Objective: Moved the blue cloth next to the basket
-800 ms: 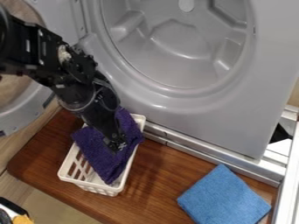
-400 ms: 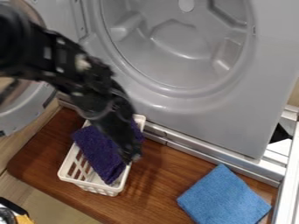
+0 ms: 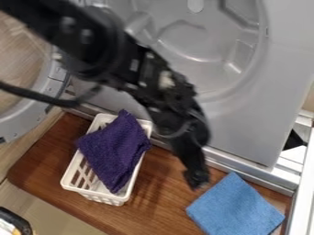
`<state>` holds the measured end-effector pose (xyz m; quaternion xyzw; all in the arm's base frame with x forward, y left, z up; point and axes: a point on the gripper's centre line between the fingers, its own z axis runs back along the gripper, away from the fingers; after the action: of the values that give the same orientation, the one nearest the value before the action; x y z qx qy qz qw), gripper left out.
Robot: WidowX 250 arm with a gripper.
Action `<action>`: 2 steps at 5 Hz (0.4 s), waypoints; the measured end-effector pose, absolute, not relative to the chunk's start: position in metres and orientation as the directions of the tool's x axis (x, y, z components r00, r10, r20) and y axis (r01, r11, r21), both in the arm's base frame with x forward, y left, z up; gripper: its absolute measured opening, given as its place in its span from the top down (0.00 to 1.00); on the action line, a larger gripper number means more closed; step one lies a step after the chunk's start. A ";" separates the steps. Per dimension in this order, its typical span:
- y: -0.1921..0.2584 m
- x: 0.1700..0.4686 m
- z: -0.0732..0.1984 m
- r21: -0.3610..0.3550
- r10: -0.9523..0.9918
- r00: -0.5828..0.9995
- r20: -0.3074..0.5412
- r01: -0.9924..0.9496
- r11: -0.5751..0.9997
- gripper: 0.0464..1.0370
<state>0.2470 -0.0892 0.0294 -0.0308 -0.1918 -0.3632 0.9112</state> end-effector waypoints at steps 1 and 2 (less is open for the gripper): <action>-0.122 0.247 0.016 0.050 -0.702 0.607 0.372 0.742 0.668 0.04; -0.150 0.246 -0.001 0.025 -0.754 0.563 0.340 0.796 0.605 0.04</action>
<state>0.2456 -0.1501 -0.0010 -0.0658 -0.1600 -0.4394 0.8815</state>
